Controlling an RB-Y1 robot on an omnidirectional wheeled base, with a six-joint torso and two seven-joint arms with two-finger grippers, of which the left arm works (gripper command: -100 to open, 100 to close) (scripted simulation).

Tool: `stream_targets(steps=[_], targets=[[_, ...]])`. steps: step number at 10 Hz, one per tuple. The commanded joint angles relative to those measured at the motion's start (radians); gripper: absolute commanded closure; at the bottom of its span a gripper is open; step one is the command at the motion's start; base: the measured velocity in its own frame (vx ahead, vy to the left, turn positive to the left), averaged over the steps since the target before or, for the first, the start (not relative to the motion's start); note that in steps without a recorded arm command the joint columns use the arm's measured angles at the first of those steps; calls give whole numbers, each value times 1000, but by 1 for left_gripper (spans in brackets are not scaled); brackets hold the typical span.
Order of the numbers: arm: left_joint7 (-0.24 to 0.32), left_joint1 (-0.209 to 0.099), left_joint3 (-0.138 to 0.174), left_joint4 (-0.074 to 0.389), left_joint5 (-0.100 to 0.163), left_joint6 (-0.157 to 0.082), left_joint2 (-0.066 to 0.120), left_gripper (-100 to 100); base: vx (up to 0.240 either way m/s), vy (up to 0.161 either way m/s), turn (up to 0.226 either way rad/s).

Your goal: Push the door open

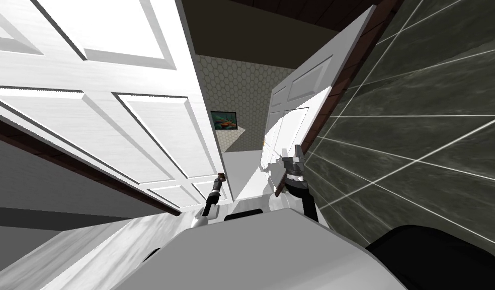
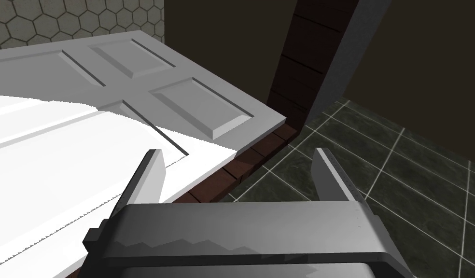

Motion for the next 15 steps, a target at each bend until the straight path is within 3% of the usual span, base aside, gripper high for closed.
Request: stream_targets(steps=[1,6,15], targets=[[-4,-2,11,-4,6,-1,7,100,160,-32,63],[-11,-1,30,-3,18,0,15,100,130,-28,12],[-39,3,104,5,63,1,35,100,169,-48,43]])
